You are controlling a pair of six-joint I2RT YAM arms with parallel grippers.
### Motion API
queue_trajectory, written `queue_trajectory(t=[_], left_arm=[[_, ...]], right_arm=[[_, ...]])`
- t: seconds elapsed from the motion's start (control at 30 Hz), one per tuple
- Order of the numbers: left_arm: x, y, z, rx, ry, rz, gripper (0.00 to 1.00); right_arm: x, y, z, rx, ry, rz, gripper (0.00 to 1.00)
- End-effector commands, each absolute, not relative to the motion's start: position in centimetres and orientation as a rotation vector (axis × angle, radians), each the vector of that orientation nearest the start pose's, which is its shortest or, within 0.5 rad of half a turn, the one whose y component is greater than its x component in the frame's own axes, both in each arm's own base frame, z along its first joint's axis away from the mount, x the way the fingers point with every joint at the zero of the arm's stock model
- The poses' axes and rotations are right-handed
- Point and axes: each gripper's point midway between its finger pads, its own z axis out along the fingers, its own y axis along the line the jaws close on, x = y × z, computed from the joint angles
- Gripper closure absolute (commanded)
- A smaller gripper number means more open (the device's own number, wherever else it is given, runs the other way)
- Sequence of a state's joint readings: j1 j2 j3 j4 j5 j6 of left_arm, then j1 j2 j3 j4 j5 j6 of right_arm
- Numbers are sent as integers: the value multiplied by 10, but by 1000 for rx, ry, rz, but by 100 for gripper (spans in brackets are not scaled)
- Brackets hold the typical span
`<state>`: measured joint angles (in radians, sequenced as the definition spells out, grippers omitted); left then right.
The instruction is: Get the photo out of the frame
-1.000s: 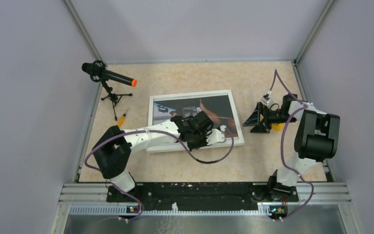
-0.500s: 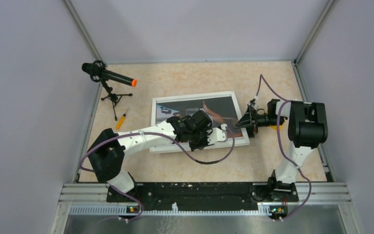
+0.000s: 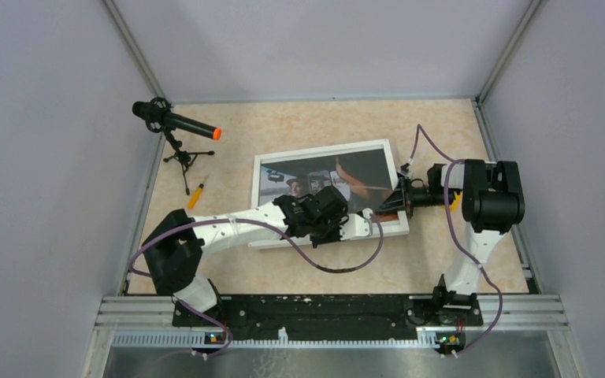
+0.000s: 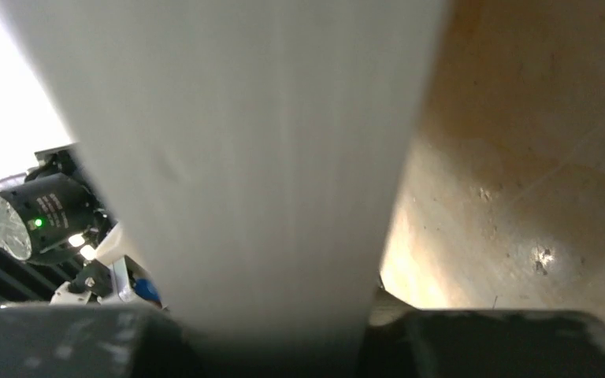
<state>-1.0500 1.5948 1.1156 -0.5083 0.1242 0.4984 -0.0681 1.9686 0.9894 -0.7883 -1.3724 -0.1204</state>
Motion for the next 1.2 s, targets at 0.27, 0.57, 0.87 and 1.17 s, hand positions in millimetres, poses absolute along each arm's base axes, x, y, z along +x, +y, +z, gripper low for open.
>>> queue_trajectory(t=[0.27, 0.57, 0.87, 1.17], left_arm=[[211, -337, 161, 1685, 1761, -354, 24], [231, -344, 252, 1564, 1789, -604, 1], [282, -325, 325, 1279, 1764, -658, 1], [317, -301, 363, 1040, 1744, -590, 1]], right_arm=[[273, 147, 125, 2, 2400, 1864, 100], [314, 125, 177, -98, 2428, 1590, 100], [354, 94, 228, -332, 2435, 1136, 100], [392, 77, 322, -526, 2220, 831, 100]])
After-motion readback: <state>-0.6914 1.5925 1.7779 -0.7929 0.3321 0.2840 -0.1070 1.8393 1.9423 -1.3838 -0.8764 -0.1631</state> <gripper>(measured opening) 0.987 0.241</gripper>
